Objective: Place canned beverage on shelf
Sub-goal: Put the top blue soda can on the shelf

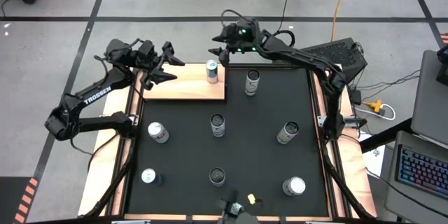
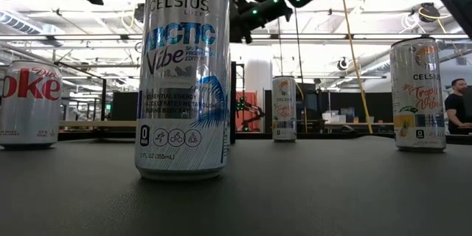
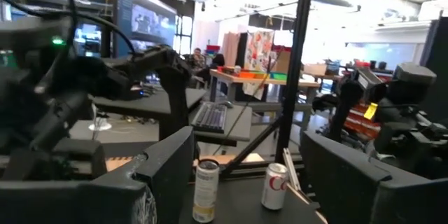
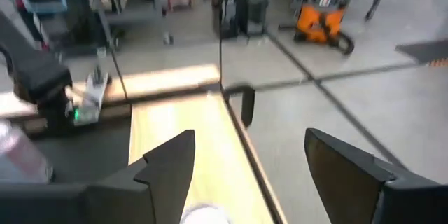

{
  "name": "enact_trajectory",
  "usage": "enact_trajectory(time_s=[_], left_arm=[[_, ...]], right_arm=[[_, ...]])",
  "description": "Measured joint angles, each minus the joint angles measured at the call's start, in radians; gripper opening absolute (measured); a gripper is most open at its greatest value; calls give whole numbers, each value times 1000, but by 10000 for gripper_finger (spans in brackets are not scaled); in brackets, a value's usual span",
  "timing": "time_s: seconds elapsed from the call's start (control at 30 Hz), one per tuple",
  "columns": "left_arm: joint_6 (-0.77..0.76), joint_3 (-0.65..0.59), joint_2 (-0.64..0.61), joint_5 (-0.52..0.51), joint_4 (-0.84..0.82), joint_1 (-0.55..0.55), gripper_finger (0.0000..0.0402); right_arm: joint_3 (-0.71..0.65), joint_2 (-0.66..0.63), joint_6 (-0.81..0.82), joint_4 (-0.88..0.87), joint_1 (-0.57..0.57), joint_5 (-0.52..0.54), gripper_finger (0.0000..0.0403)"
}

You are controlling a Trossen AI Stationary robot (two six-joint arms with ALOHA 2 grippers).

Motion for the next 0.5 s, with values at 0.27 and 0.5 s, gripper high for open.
enact_trajectory(time_s=[0.27, 0.5], left_arm=[[0, 0, 0, 22, 0, 6, 261], [8, 0, 0, 43, 0, 6, 261]], right_arm=[[83, 79, -84, -161, 4, 40, 249], [84, 79, -151, -258, 14, 1, 249]])
